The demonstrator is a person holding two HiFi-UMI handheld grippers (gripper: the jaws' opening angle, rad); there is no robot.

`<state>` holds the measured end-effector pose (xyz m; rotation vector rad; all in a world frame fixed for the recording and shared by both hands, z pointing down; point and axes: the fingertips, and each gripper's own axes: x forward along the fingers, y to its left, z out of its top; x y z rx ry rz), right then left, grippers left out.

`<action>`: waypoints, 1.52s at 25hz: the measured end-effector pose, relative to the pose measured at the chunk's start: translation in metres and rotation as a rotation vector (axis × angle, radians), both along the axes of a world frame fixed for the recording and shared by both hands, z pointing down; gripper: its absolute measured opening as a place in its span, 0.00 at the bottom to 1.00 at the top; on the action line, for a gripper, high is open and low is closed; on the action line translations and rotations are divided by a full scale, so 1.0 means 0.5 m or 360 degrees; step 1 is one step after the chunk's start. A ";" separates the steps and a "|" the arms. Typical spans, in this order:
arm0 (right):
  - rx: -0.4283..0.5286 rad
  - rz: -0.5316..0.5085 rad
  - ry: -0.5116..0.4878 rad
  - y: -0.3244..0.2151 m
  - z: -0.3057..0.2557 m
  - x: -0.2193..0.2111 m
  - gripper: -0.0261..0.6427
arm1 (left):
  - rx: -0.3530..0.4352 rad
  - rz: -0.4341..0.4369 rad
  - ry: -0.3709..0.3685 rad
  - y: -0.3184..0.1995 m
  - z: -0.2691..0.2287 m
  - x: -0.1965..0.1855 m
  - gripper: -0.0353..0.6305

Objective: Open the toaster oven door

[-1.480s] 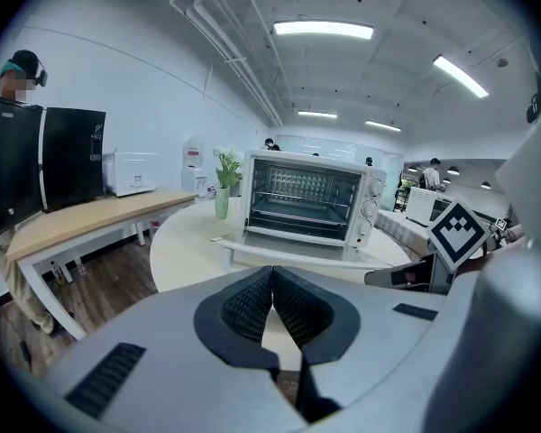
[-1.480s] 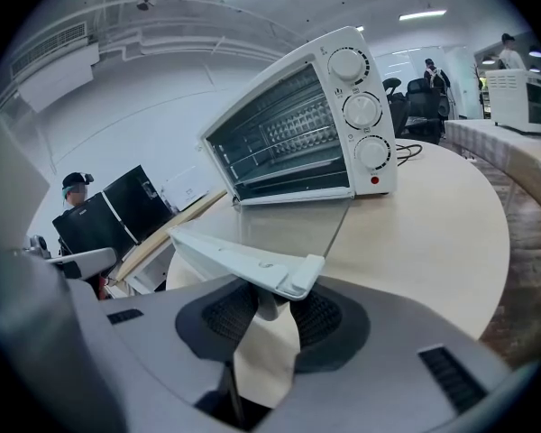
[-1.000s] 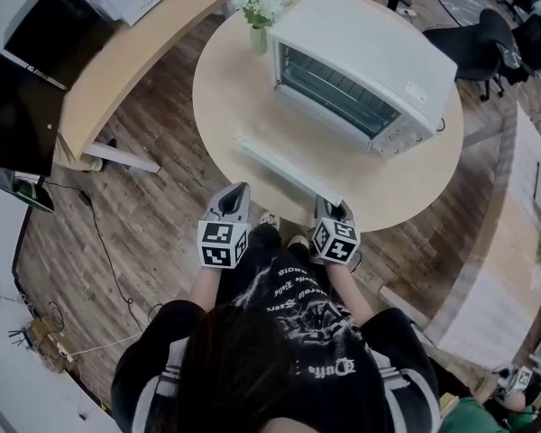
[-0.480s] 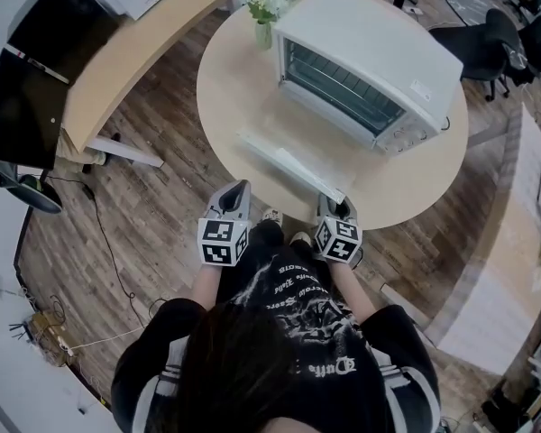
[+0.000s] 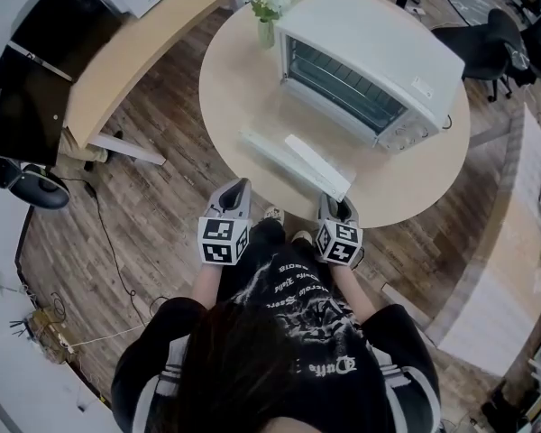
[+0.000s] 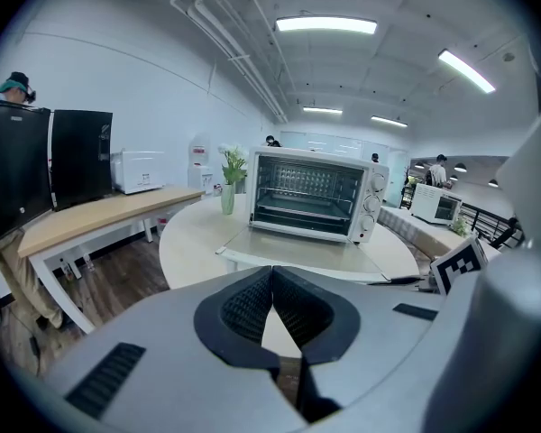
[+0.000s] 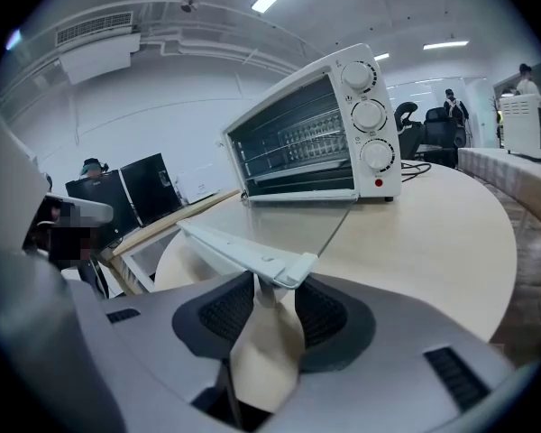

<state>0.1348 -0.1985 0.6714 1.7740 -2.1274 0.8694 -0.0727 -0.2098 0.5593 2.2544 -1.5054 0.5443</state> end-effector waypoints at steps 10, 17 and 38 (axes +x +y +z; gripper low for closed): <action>-0.0090 -0.0105 0.0043 0.040 0.015 -0.003 0.27 | 0.0005 0.0027 0.0013 0.016 0.001 0.021 0.08; -0.0112 -0.0183 0.0026 0.071 -0.018 0.011 0.31 | 0.0001 0.0056 0.0039 0.028 0.004 0.041 0.08; 0.0521 -0.0239 0.0299 -0.015 -0.418 0.088 0.41 | 0.0365 0.0254 0.0122 -0.061 -0.169 0.103 0.08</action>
